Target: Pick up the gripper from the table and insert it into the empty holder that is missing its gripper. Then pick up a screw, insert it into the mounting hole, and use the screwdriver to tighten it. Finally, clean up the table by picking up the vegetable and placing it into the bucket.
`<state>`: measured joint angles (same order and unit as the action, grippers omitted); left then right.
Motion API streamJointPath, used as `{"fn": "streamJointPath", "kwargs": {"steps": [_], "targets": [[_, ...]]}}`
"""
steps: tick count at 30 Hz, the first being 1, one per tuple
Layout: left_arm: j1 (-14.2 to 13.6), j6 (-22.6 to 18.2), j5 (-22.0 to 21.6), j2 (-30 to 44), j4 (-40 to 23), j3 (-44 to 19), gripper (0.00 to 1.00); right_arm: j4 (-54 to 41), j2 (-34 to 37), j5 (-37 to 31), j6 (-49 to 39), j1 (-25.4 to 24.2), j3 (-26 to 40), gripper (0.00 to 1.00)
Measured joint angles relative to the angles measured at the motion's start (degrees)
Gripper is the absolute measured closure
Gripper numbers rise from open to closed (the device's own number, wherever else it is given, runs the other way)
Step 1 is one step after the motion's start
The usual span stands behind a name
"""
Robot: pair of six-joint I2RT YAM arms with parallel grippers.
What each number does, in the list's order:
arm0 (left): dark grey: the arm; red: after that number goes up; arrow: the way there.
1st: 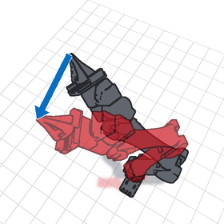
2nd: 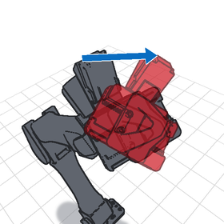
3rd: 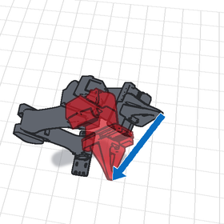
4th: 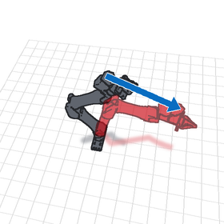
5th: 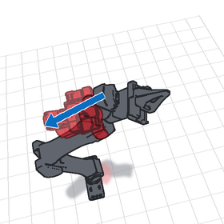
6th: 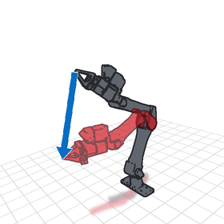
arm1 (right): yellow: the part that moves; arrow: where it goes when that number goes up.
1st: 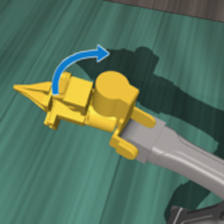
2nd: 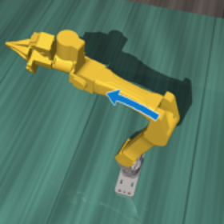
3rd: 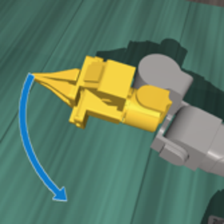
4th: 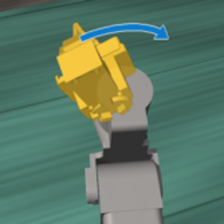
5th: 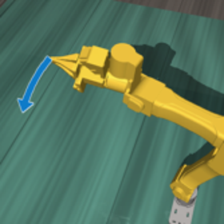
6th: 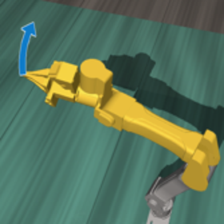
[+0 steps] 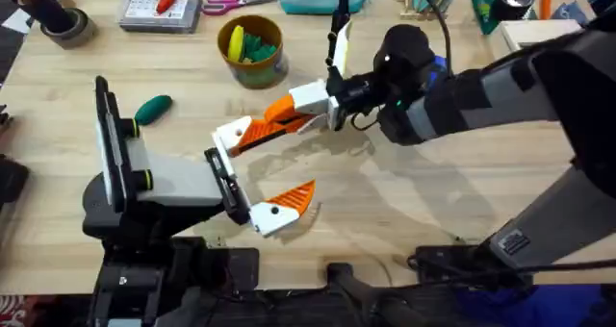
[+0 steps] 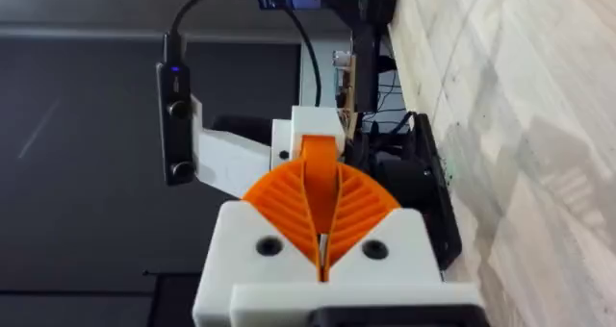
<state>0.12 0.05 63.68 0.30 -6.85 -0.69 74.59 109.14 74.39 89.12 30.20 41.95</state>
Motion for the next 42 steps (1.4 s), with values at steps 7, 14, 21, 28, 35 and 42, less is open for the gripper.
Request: {"fn": "streamJointPath", "kwargs": {"steps": [7, 14, 21, 28, 35, 42], "targets": [[0.0, 0.0, 0.0, 0.02, 0.0, 0.0, 0.015, 0.0, 0.0, 0.22, -0.89, 0.0, 0.0, 0.992], [0.0, 0.0, 0.02, 0.0, 0.0, 0.0, 0.015, 0.0, 0.0, 0.42, -1.31, -0.07, 0.0, 0.993], [0.0, 0.0, 0.02, 0.02, 0.0, 0.0, 0.016, 0.0, 0.0, 0.42, -1.33, -0.07, 0.0, 0.993], [0.0, -0.02, 0.15, 0.01, -0.02, 0.0, 0.016, -0.22, 0.0, 0.5, -1.33, 0.0, 0.0, 0.415], [0.0, -0.02, 0.15, 0.01, -0.01, 0.0, 0.015, -0.24, 0.0, 0.66, -1.75, 0.0, 0.0, 0.007], [0.0, -0.03, 0.15, 0.02, -0.02, 0.0, 0.014, -0.28, 0.0, 0.66, -1.75, -0.19, 0.0, 0.006]]}}
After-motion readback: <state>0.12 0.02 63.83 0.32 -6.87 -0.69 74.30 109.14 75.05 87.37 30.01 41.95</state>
